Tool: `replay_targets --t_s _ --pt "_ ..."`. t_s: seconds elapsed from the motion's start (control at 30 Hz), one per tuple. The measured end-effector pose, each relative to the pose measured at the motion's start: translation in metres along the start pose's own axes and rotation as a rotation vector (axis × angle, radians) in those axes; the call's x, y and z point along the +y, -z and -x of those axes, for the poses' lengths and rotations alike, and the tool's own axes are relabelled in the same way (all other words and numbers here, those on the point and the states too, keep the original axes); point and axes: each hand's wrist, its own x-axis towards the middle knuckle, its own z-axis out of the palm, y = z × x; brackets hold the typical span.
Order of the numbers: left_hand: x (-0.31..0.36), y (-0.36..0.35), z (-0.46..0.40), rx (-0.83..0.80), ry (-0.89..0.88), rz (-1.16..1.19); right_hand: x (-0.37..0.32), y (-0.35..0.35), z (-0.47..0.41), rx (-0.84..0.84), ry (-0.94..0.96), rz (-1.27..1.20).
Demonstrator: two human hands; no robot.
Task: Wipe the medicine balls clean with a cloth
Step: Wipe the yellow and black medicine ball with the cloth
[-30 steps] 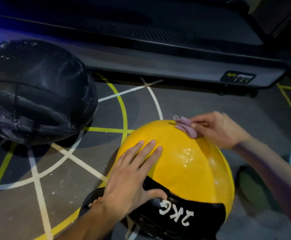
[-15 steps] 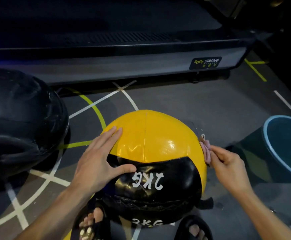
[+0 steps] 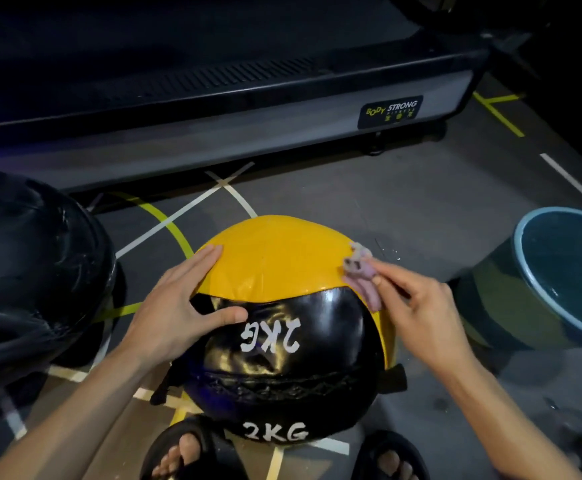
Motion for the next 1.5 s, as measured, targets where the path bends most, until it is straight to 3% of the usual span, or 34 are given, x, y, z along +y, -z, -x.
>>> replay_targets --t_s 0.1,0.2,0.27,0.37,0.4,0.47,0.57,0.63,0.73,0.8,0.9,1.1,1.3,1.5 --pt "0.007 0.002 -0.02 -0.012 0.009 -0.014 0.014 0.003 -0.006 0.039 -0.124 0.0" --pt "0.008 0.008 -0.038 -0.054 0.052 -0.048 0.019 0.002 0.002 0.046 -0.133 -0.037" --pt "0.015 0.011 -0.044 0.008 0.04 -0.135 0.02 0.001 0.005 0.06 -0.138 -0.074" --pt "0.052 0.007 -0.035 0.214 -0.205 -0.223 0.028 0.0 -0.002 0.093 -0.142 -0.063" --pt "0.072 0.004 -0.029 0.206 -0.286 -0.193 0.031 -0.001 -0.004 0.106 -0.14 -0.064" --pt "0.108 -0.008 -0.017 0.046 -0.394 -0.201 0.04 -0.003 -0.005 0.114 -0.145 -0.057" --pt "0.126 -0.036 -0.014 -0.142 -0.463 -0.453 0.037 -0.001 -0.004 0.078 -0.168 -0.088" --pt "0.119 -0.041 -0.019 -0.136 -0.46 -0.483 0.03 0.001 0.003 0.064 -0.111 -0.089" --pt "0.109 -0.039 -0.021 -0.135 -0.458 -0.437 0.018 0.007 0.016 -0.043 0.171 -0.06" --pt "0.107 -0.04 -0.02 -0.151 -0.462 -0.414 0.022 0.012 0.009 -0.095 0.265 -0.025" --pt "0.11 -0.041 -0.024 -0.173 -0.443 -0.391 0.033 0.013 -0.01 0.01 0.113 0.027" --pt "0.113 -0.032 -0.046 -0.217 -0.412 -0.348 0.042 0.003 0.018 0.099 -0.083 -0.111" --pt "0.14 -0.015 -0.079 -0.254 -0.358 -0.376 0.035 -0.008 0.06 0.166 -0.128 -0.167" --pt "0.143 -0.01 -0.077 -0.024 -0.418 -0.441 0.036 -0.013 0.024 0.249 -0.183 -0.148"
